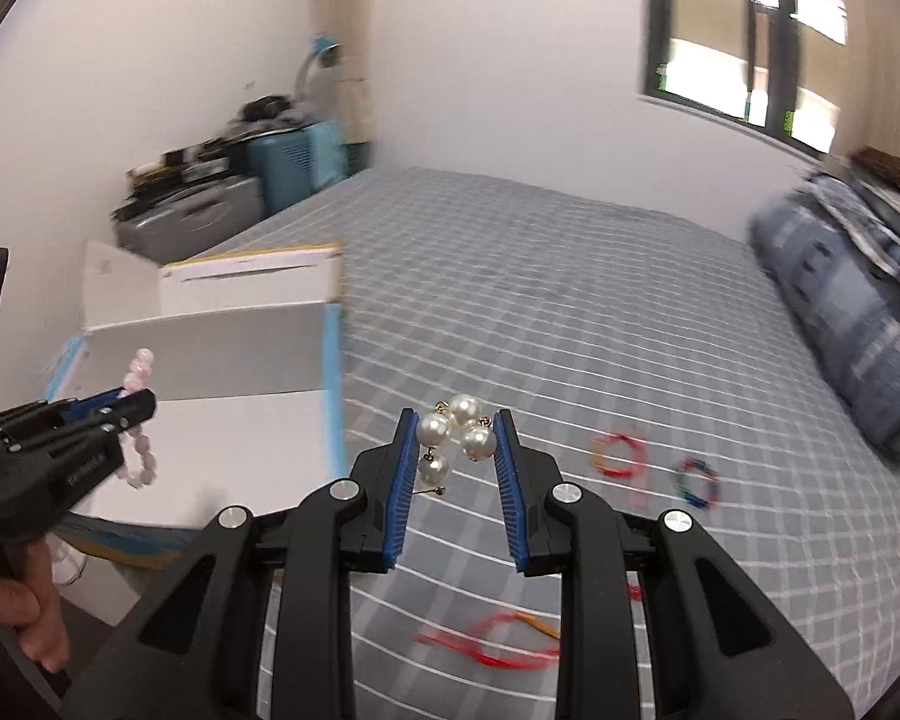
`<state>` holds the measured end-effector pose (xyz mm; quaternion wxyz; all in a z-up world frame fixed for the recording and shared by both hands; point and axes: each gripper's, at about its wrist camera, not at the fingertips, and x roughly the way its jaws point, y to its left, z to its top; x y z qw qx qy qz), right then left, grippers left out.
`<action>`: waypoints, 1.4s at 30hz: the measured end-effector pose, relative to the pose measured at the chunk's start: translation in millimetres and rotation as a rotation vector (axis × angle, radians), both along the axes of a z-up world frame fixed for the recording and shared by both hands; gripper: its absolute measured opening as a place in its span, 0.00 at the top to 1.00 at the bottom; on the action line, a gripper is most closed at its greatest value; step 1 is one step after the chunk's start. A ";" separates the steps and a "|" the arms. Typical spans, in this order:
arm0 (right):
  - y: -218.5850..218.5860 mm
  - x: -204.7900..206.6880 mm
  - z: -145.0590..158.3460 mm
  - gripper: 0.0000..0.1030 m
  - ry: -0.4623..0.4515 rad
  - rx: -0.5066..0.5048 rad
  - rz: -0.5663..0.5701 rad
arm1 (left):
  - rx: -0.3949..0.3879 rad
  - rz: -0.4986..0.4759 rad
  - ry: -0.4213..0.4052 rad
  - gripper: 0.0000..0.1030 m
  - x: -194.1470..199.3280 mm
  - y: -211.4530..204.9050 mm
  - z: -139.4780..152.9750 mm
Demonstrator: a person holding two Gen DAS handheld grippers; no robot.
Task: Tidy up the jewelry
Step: 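Carry the pink bracelet and pearl earrings with both tools over the white box, then open both tools to drop the bracelet and earrings into the box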
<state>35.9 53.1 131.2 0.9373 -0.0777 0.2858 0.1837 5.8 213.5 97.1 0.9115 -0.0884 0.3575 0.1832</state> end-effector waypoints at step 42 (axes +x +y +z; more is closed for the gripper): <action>211.5 113.4 -114.6 0.75 0.625 -0.273 0.195 | -0.194 0.161 0.428 0.67 48.2 137.8 -80.9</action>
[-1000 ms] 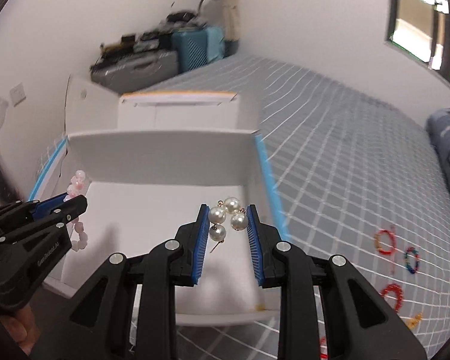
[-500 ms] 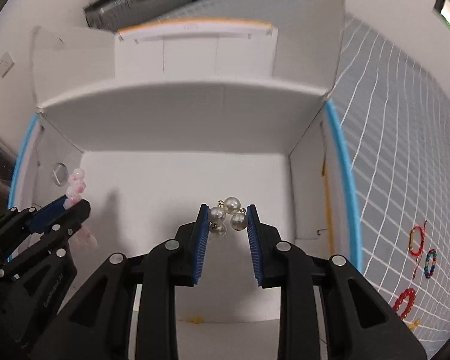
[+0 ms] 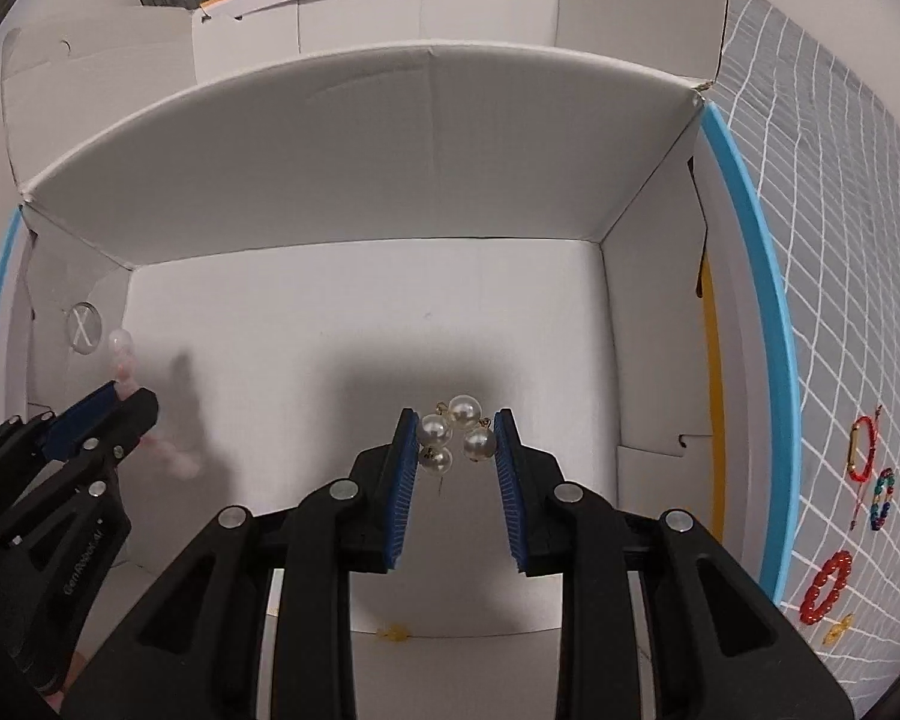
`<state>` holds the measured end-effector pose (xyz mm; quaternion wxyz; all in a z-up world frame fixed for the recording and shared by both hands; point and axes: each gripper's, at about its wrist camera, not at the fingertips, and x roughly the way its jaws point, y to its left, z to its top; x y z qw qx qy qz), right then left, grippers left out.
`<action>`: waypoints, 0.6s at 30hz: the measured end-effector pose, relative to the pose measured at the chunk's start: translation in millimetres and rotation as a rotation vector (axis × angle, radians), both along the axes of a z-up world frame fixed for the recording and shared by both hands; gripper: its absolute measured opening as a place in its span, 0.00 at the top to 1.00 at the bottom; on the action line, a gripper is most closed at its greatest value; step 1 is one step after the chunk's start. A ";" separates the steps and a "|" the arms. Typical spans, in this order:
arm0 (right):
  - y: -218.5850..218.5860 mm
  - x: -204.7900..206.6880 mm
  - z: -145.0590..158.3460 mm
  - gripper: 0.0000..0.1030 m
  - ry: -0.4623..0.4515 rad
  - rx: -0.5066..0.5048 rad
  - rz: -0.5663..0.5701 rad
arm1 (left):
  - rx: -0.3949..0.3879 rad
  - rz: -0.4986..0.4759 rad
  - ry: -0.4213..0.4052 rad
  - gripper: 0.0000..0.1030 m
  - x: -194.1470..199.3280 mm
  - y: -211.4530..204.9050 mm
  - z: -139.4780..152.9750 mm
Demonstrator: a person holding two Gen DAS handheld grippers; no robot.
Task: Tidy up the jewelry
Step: 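Open both tools to drop the bracelet and earrings into the box, then move both tools back over the remaining bracelets on the bed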
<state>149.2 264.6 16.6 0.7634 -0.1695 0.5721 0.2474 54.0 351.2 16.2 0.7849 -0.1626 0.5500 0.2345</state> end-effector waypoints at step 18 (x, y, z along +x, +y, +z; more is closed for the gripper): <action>-15.1 -15.3 44.3 0.09 -0.138 0.102 0.016 | 0.121 0.092 -0.115 0.11 -32.5 0.3 40.3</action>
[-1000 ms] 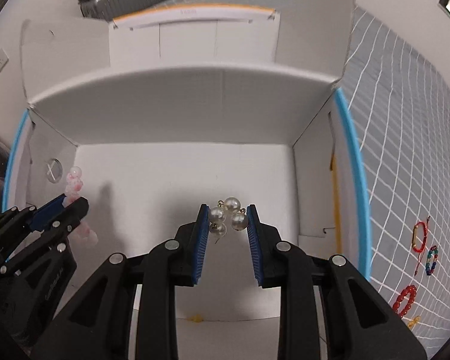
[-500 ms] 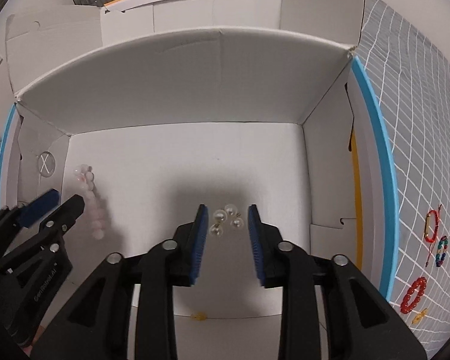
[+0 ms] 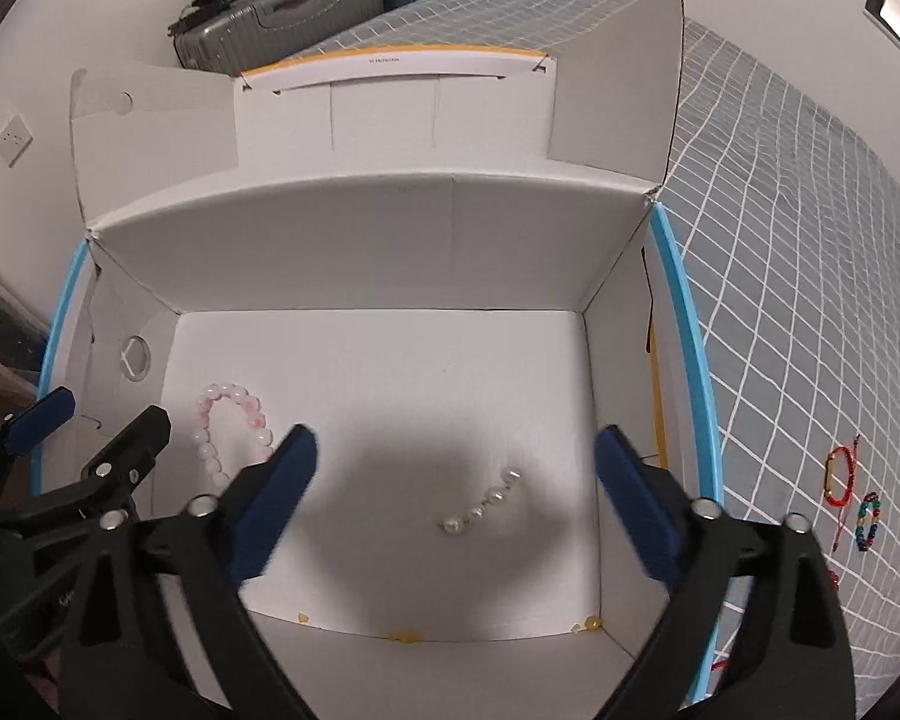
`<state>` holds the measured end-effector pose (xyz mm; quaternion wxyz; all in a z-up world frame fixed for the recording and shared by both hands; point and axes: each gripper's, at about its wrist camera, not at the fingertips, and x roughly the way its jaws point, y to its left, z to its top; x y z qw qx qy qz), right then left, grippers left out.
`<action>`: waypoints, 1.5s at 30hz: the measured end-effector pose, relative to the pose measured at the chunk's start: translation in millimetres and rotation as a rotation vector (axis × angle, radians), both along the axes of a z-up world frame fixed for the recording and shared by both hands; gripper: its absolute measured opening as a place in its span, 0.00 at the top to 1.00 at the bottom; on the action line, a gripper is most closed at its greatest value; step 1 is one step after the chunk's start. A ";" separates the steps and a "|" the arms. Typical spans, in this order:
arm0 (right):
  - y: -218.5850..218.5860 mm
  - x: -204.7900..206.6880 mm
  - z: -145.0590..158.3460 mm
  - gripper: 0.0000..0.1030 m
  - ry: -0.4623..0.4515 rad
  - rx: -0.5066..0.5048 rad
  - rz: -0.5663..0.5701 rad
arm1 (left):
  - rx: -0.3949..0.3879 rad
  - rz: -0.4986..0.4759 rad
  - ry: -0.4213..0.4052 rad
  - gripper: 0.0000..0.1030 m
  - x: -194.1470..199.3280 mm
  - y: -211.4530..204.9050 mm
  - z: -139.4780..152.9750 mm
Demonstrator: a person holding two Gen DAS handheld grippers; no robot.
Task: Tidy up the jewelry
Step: 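Move both tools back over the remaining bracelets on the bed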
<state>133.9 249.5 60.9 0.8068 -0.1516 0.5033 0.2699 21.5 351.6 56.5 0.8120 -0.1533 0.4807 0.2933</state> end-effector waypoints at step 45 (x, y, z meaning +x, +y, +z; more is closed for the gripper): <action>-406.4 -5.2 -16.5 0.07 -0.134 0.033 -0.553 | 0.041 -0.581 -0.165 0.05 47.0 -314.0 1.4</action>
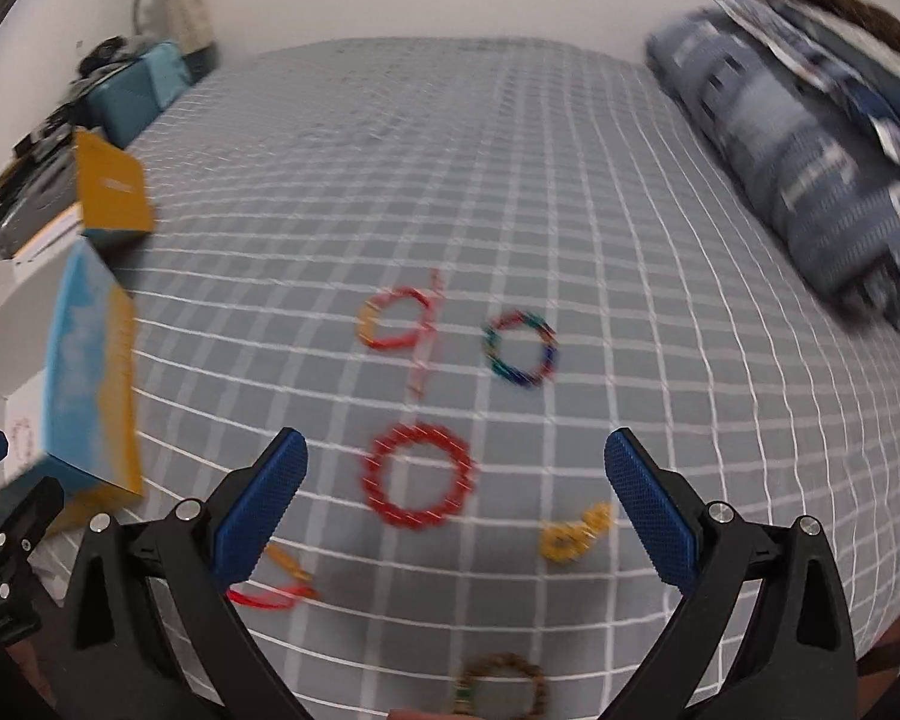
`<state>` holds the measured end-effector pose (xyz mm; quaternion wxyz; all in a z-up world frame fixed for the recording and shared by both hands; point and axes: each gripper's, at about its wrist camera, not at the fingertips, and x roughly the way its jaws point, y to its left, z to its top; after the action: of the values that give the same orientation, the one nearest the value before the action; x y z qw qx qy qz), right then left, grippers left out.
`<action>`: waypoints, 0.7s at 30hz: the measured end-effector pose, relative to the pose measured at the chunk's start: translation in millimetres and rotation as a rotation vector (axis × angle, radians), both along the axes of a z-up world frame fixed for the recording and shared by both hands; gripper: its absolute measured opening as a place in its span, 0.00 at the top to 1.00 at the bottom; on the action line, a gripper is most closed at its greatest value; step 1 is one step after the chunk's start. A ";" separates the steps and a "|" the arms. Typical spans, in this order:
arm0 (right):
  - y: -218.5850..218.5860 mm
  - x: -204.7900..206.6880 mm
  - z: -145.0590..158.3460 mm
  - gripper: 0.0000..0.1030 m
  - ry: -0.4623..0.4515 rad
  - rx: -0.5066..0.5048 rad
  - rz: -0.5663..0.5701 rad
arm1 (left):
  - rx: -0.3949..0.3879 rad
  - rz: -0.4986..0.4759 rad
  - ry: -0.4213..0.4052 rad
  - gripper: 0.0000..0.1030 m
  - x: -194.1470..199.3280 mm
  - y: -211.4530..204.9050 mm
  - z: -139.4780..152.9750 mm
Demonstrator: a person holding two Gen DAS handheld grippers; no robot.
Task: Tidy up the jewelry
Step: 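Move both tools back over the remaining bracelets on the bed, then grasp the red cord bracelet with left tool while right tool grasps yellow bead bracelet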
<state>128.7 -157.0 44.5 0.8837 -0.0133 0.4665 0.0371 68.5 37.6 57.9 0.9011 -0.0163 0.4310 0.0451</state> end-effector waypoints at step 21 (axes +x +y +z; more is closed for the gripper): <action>-60.6 -6.4 -105.3 0.07 0.073 0.025 -0.064 | -0.041 -0.094 0.074 0.06 16.0 -56.4 -119.0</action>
<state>122.3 -217.6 -60.9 0.8668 0.0141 0.4982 0.0150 84.5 -18.8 -61.2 0.8852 -0.0127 0.4651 -0.0057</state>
